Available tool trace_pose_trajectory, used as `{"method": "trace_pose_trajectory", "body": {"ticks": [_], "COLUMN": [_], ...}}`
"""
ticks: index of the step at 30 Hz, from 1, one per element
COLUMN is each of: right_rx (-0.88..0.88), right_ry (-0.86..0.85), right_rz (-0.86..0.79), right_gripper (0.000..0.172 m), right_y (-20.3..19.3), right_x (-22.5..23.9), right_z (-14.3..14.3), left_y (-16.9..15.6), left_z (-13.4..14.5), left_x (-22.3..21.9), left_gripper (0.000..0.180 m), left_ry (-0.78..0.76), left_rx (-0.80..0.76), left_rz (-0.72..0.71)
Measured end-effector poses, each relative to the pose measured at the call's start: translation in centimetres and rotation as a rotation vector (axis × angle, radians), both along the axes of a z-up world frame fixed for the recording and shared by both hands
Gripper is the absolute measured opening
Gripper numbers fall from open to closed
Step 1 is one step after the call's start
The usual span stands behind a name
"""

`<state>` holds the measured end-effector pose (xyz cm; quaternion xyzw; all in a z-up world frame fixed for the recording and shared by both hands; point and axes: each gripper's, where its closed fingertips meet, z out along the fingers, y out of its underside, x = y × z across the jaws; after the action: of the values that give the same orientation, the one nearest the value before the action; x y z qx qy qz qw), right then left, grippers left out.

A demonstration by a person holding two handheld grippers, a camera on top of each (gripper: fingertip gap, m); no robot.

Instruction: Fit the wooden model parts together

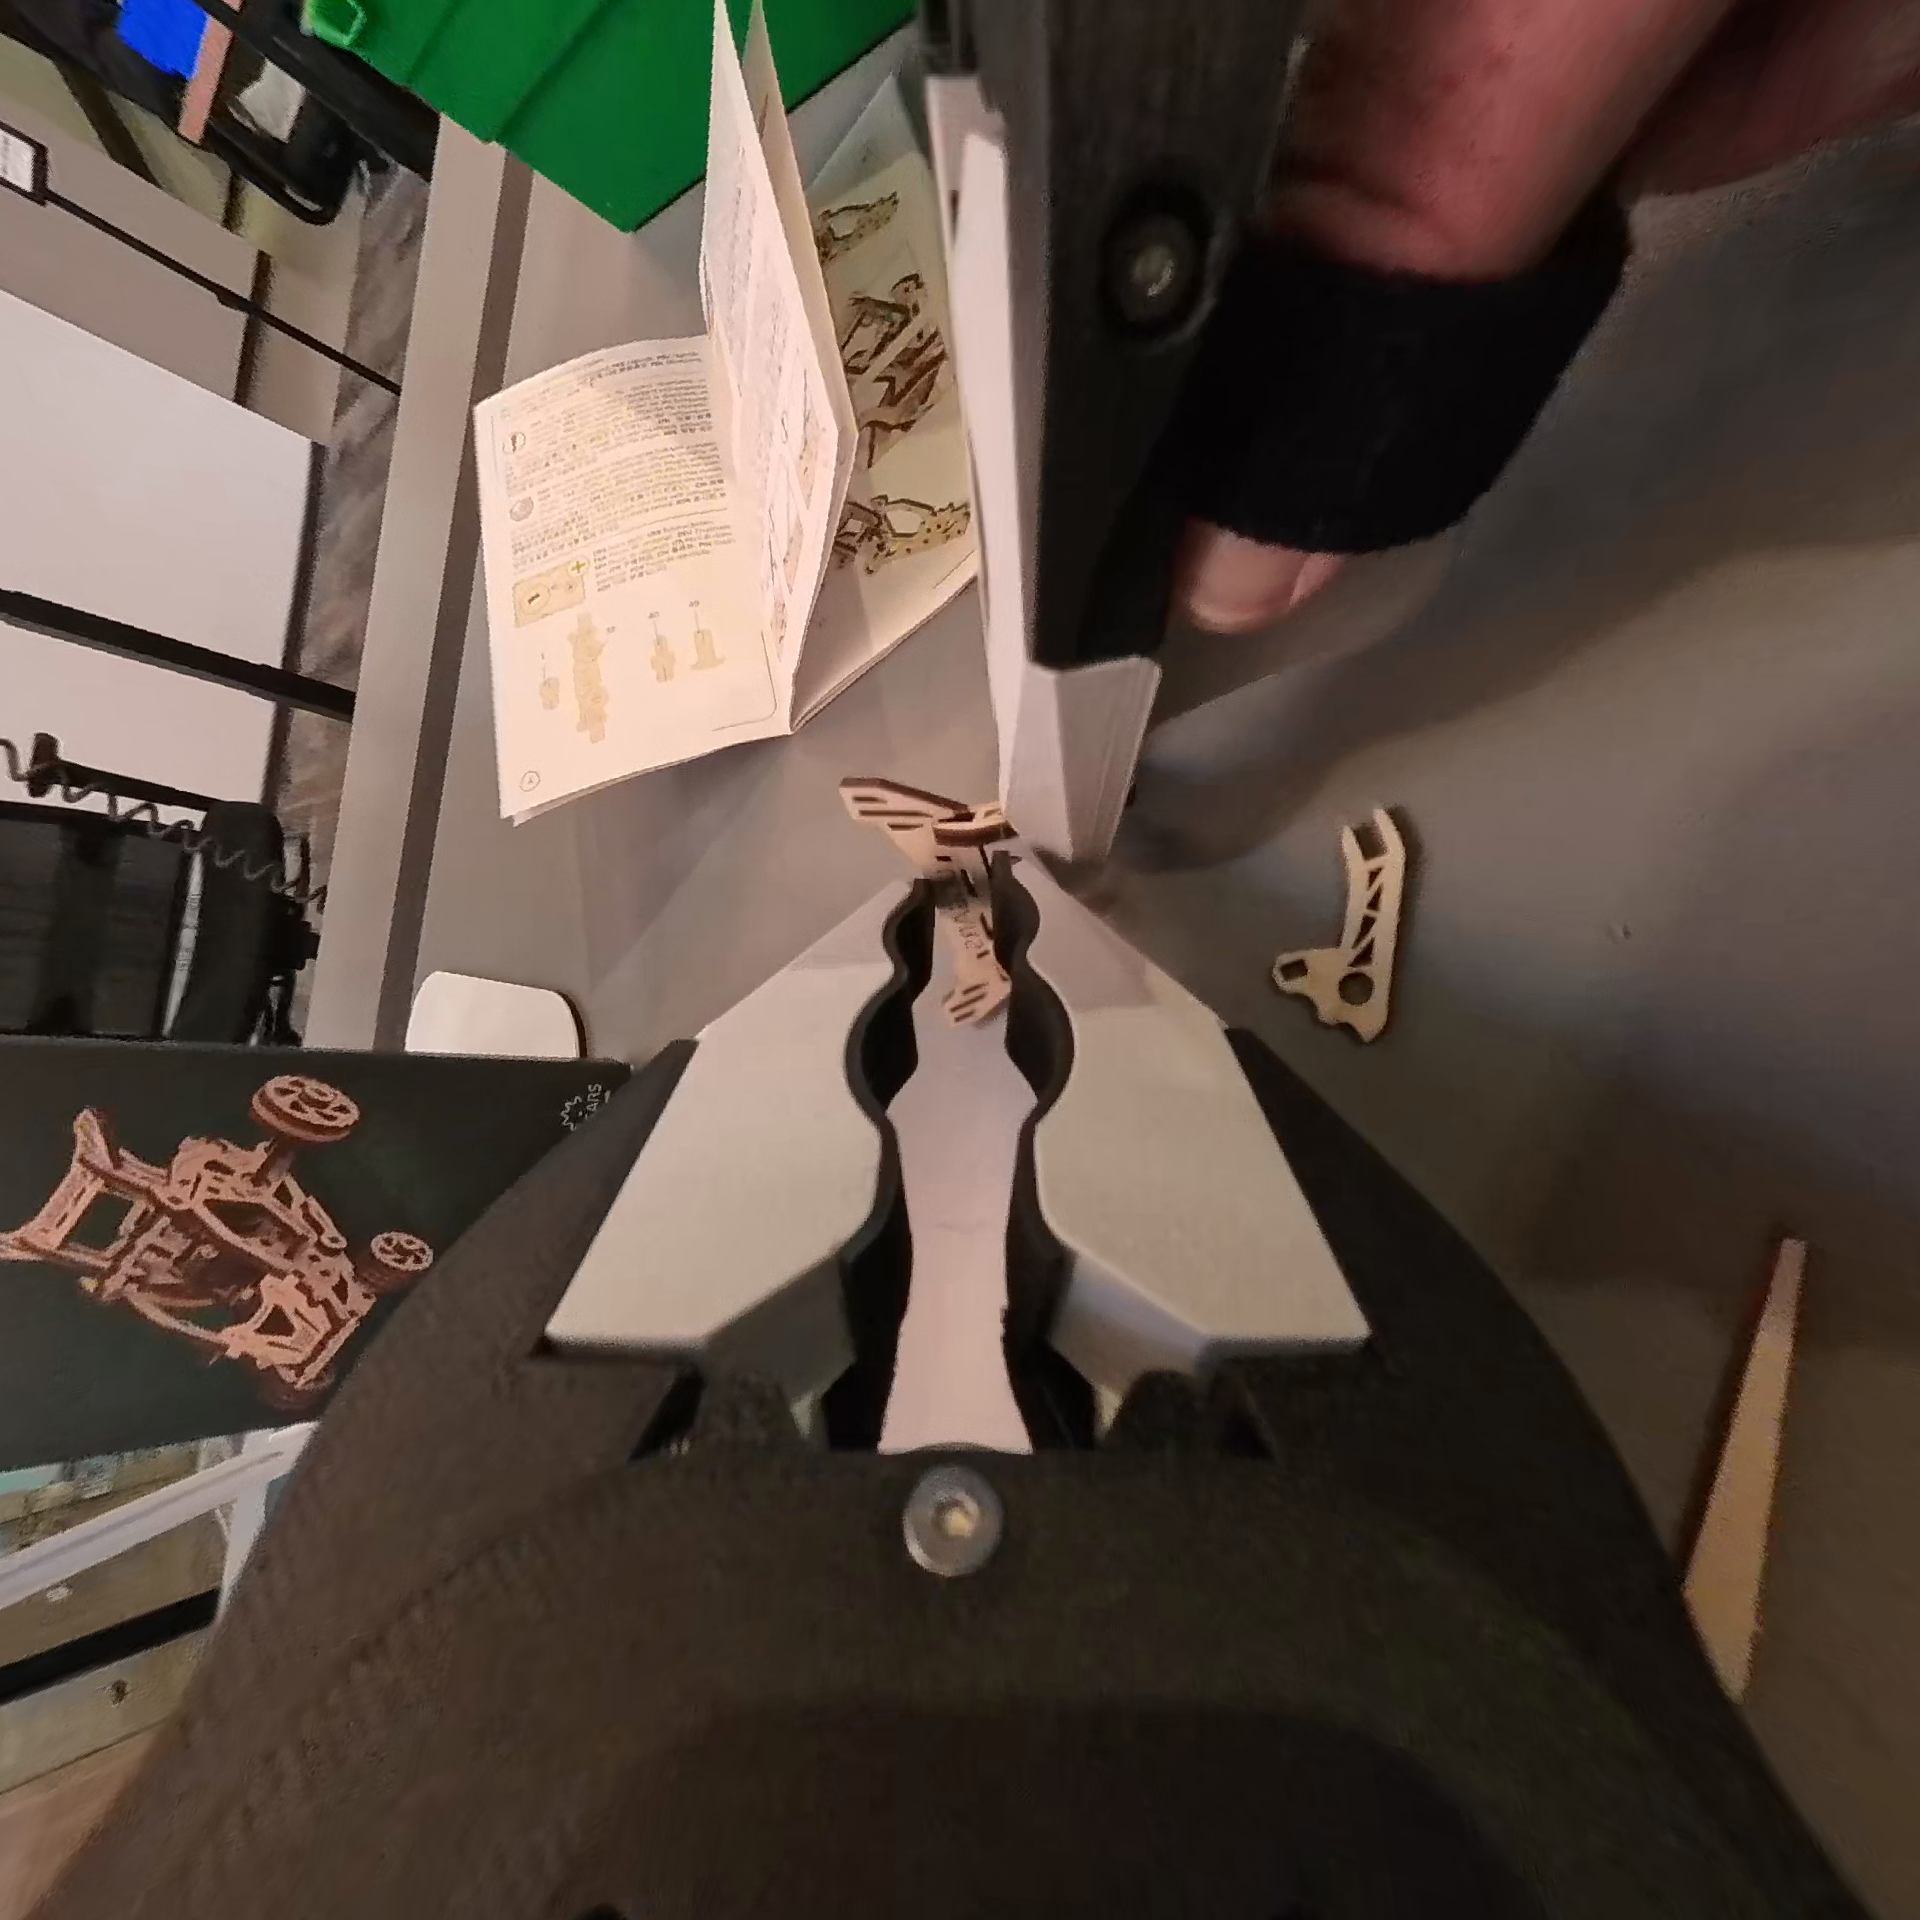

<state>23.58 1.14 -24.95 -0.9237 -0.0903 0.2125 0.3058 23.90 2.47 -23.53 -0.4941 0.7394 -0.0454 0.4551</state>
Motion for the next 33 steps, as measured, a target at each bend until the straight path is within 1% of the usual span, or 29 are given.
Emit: {"method": "trace_pose_trajectory", "body": {"ticks": [1, 5, 7, 10, 12, 13, 16, 20, 23, 26, 30, 33], "right_rx": [-0.001, 0.014, 0.017, 0.026, 0.026, 0.026, 0.029, 0.032, 0.035, 0.038, 0.028, 0.024], "right_ry": [-0.027, -0.100, -0.064, -0.057, -0.052, -0.053, -0.044, -0.042, -0.028, -0.032, -0.011, 0.010], "right_rz": [0.012, 0.045, 0.051, 0.048, 0.050, 0.050, 0.050, 0.053, 0.052, 0.054, 0.039, 0.025], "right_gripper": [0.015, 0.016, 0.016, 0.016, 0.016, 0.016, 0.016, 0.016, 0.015, 0.015, 0.015, 0.015], "right_y": [0.0, 0.0, -0.1, -0.1, -0.1, -0.1, -0.2, -0.2, -0.2, -0.2, -0.5, -0.5], "right_x": [0.1, 0.2, -0.1, -0.1, -0.3, -0.3, -0.3, -0.3, -0.3, -0.3, 0.0, 0.2], "right_z": [0.0, -0.1, -0.1, 0.0, 0.0, -0.1, -0.1, -0.1, -0.1, -0.1, 0.0, 0.0], "left_y": [0.0, 0.0, 0.1, -0.2, 0.3, 0.4, 0.4, 0.3, -0.1, -0.1, 0.3, 0.4], "left_z": [0.0, 0.0, 0.1, 0.2, -0.1, -0.2, -0.3, -1.2, -1.1, -1.4, -1.0, -0.7], "left_x": [0.0, -0.2, -0.2, -0.3, -0.4, -0.4, -0.3, -0.3, 0.1, 0.4, 0.7, 0.8], "left_gripper": [0.010, 0.009, 0.011, 0.014, 0.028, 0.032, 0.033, 0.021, 0.012, 0.010, 0.010, 0.010], "left_ry": [-0.002, -0.003, -0.017, -0.026, -0.014, -0.009, -0.005, 0.065, 0.076, 0.078, 0.010, -0.012], "left_rx": [-0.004, -0.041, -0.076, -0.112, -0.129, -0.137, -0.190, -0.292, -0.324, -0.313, -0.315, -0.281], "left_rz": [0.000, 0.001, -0.004, -0.024, -0.011, -0.014, -0.038, -0.069, -0.107, -0.111, -0.086, -0.085]}}
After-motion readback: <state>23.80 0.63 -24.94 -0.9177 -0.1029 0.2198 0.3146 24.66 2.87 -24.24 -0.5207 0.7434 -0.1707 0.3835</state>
